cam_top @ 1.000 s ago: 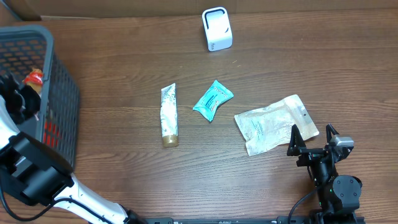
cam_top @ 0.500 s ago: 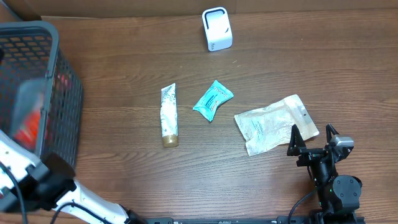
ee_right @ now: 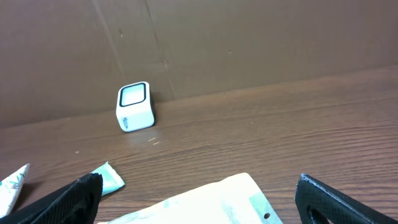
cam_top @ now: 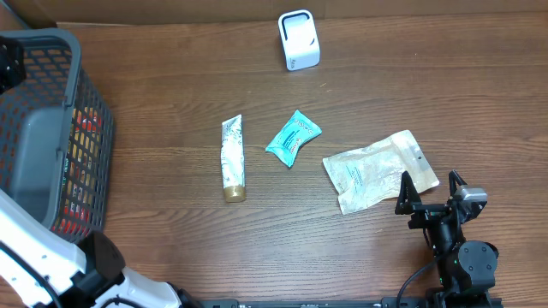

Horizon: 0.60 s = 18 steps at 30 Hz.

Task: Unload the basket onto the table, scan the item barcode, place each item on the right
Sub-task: 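Grasp the San Remo spaghetti packet in the basket with left gripper, then lift the spaghetti packet upright out of the basket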

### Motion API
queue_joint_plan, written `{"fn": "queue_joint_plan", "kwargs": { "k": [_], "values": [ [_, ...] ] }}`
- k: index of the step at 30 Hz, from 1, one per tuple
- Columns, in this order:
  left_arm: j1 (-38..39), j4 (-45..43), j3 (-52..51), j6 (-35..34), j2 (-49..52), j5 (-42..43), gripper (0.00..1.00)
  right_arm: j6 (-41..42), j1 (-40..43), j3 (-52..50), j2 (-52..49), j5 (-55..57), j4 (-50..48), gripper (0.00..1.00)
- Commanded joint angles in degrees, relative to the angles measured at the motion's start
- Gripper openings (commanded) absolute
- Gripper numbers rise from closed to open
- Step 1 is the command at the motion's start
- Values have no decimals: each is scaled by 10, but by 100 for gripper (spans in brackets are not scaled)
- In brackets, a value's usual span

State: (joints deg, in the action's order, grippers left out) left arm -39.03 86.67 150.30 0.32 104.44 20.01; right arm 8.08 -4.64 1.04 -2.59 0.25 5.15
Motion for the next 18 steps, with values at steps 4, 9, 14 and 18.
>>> {"fn": "queue_joint_plan", "kwargs": {
  "k": [4, 9, 14, 18],
  "values": [
    [-32, 3, -60, 21, 71, -64, 83, -2, -2, -6, 1, 1, -4, 100],
    [-61, -52, -183, 70, 92, -50, 80, -2, -2, -6, 1, 1, -3, 100],
    [-80, -127, -329, 150, 92, -9, 88, -2, -2, -6, 1, 1, -4, 100],
    [-88, -189, -429, 206, 93, -5, 98, -2, -2, -6, 1, 1, -3, 100]
  ]
}}
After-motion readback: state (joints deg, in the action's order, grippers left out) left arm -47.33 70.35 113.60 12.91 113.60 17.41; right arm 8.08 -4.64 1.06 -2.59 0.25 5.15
